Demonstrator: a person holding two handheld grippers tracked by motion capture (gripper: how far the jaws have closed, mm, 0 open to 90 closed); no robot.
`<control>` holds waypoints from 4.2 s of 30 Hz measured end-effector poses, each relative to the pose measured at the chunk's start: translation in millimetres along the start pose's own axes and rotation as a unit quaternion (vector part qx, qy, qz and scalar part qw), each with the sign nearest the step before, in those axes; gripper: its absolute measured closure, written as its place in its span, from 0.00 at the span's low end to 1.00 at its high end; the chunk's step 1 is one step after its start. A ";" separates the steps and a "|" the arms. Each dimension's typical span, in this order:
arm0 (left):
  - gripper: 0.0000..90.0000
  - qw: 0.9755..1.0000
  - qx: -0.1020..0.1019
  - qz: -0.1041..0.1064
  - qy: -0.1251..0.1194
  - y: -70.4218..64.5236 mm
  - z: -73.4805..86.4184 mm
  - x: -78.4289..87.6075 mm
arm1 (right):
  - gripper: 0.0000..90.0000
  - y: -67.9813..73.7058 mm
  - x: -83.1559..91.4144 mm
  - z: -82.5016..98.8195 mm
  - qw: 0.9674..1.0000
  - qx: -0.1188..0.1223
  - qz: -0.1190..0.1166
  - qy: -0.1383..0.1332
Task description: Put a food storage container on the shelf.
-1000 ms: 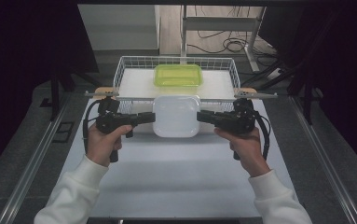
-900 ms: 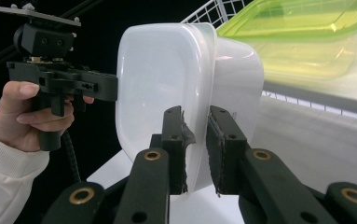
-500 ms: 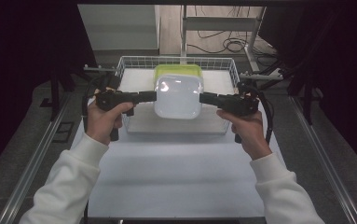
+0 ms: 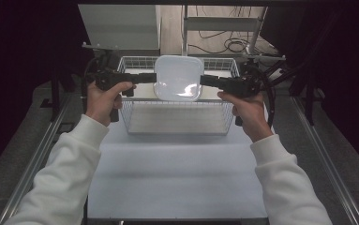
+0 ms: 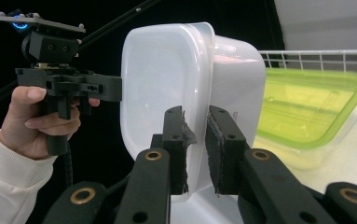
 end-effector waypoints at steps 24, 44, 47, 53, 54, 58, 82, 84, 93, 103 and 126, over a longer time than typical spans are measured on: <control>0.89 1.000 0.028 0.000 -0.011 20.8 -41.1 -14.8 | 0.86 -32.6 -24.2 -38.6 0.999 0.007 0.012 0.030; 0.89 0.998 0.069 -0.010 0.011 39.5 -46.8 -35.2 | 0.86 -63.0 -37.7 -29.7 0.997 -0.046 0.018 0.057; 0.89 0.997 0.078 -0.014 0.016 43.1 -46.7 -38.3 | 0.86 -67.3 -40.4 -28.5 0.996 -0.057 0.019 0.066; 0.89 0.994 0.105 0.001 0.022 50.6 -50.2 -43.1 | 0.85 -76.0 -43.8 -29.4 0.993 -0.090 0.019 0.074; 0.89 0.994 0.110 0.002 0.022 51.4 -51.4 -43.8 | 0.85 -77.4 -44.2 -29.8 0.992 -0.097 0.020 0.076; 0.89 0.992 0.125 0.006 0.021 54.6 -55.0 -45.3 | 0.84 -81.0 -46.8 -32.0 0.990 -0.110 0.020 0.080; 0.82 0.978 0.207 0.016 0.011 79.1 -71.8 -59.3 | 0.77 -108.3 -67.4 -28.2 0.975 -0.210 0.014 0.068; 0.82 0.979 0.205 0.016 0.009 79.0 -71.8 -59.4 | 0.77 -108.2 -67.4 -28.1 0.975 -0.209 0.014 0.068; 0.76 0.984 0.178 0.013 0.002 74.9 -71.5 -58.6 | 0.69 -106.6 -67.8 -28.3 0.978 -0.199 0.014 0.059; 0.45 0.993 0.112 -0.013 -0.015 63.9 -67.4 -42.9 | 0.45 -96.3 -54.6 -36.4 0.989 -0.135 0.041 0.040; 0.34 0.998 0.010 -0.060 -0.023 58.3 -4.1 -5.6 | 0.33 -68.4 -0.2 -4.4 0.997 -0.004 0.053 0.052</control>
Point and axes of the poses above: each handheld gripper's, and its own axes: x roughly backward along the jaws, z roughly out of its underside, y roughly to its left, the point moved 7 cm from there along -x, roughly forward along the jaws, and after that the axes turned 13 degrees about x, right-handed, at the moved point
